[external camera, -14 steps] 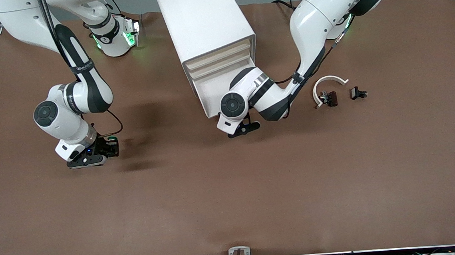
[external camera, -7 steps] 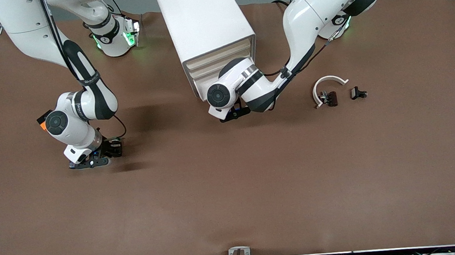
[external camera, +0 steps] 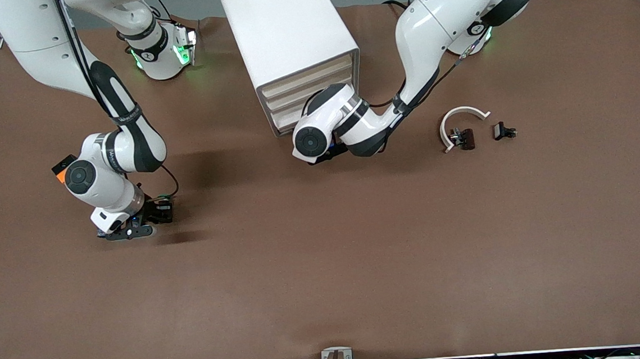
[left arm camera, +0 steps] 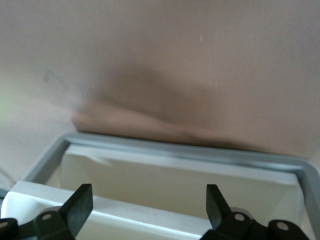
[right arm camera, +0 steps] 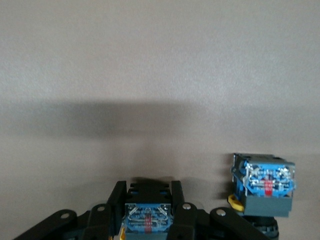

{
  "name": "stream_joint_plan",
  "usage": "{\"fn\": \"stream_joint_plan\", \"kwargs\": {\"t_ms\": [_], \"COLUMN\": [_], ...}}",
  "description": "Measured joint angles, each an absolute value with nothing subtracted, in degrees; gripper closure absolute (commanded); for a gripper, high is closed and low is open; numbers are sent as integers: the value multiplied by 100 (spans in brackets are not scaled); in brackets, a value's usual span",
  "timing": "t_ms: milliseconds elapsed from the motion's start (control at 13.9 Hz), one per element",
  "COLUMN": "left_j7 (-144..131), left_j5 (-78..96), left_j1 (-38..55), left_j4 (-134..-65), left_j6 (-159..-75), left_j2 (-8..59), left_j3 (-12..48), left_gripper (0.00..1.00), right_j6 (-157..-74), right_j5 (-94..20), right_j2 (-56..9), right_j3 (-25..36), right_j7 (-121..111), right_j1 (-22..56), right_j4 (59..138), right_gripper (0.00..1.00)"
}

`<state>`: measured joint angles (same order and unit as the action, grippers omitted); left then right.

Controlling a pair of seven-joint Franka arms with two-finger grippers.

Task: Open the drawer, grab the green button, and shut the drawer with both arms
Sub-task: 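Lower the button beside the red button while the left gripper closes the drawer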

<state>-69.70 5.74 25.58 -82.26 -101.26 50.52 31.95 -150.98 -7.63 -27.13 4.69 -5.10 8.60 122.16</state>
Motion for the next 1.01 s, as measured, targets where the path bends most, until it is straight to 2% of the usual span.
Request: {"fn": "stream_joint_plan", "kwargs": {"t_ms": [433, 505, 577, 794, 1010], "left_j7": [-6969, -6969, -6969, -6971, -6944], "left_j5": [995, 999, 999, 999, 954], "left_j1": [2557, 2554, 2548, 2475, 2167], "left_j4": [-8235, -8235, -8235, -8200, -7913], "left_j6": [-10040, -10039, -10033, -10031, -10033], "left_j2": [5146, 5148, 5148, 5146, 5138], "left_j3": [3208, 3208, 3208, 3155, 2841], "left_gripper": [0, 0, 0, 0, 0], "right_j6": [-14961, -14961, -14957, -14556, -14060], "right_j5": [-766, -766, -766, -766, -766], "right_j2": [-2800, -2815, -2823, -2907, -2941], "right_j3": [402, 402, 401, 411, 418], "right_j7": [-322, -317, -315, -314, -307], "right_j1": [863, 863, 863, 856, 849], "right_j4": [12057, 12051, 12036, 11760, 11425], "right_gripper": [100, 85, 1, 0, 0]}}
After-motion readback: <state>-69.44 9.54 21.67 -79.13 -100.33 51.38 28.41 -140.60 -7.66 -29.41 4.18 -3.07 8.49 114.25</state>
